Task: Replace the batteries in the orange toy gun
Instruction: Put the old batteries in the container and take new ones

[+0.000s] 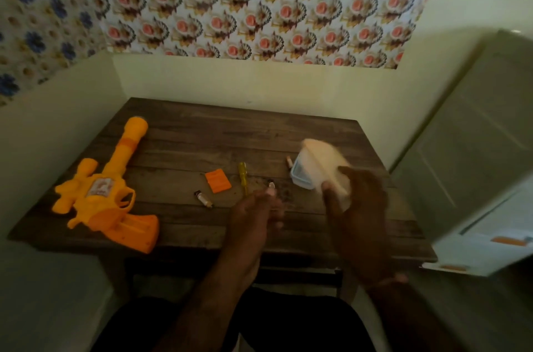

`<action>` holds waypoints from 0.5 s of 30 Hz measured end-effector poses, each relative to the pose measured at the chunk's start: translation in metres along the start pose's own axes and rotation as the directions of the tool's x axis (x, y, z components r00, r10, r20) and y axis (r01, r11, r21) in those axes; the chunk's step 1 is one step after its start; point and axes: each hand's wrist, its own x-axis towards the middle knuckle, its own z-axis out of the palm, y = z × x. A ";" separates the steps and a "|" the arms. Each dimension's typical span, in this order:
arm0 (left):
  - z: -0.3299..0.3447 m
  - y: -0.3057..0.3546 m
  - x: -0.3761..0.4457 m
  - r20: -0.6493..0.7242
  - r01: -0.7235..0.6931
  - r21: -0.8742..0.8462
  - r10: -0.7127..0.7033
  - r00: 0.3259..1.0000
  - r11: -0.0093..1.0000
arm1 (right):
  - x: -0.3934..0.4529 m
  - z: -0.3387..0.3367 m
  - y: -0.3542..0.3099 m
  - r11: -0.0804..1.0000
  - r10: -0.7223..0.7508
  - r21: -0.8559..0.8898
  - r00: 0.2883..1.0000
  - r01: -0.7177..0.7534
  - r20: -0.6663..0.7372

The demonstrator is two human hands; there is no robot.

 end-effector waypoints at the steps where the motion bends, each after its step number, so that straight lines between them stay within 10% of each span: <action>1: -0.001 0.002 -0.007 0.040 0.067 -0.135 -0.062 0.997 0.989 | -0.017 0.004 -0.018 0.998 -0.026 0.056 0.999 0.024 0.030; 5: -0.024 0.019 -0.030 0.184 0.192 -0.477 -0.116 0.976 0.857 | -0.068 0.019 -0.071 0.982 -0.126 0.157 0.982 0.103 0.143; 15: -0.070 0.026 -0.026 0.010 0.179 -0.581 -0.213 0.977 0.794 | -0.093 0.037 -0.103 0.888 -0.442 0.262 0.856 0.377 0.267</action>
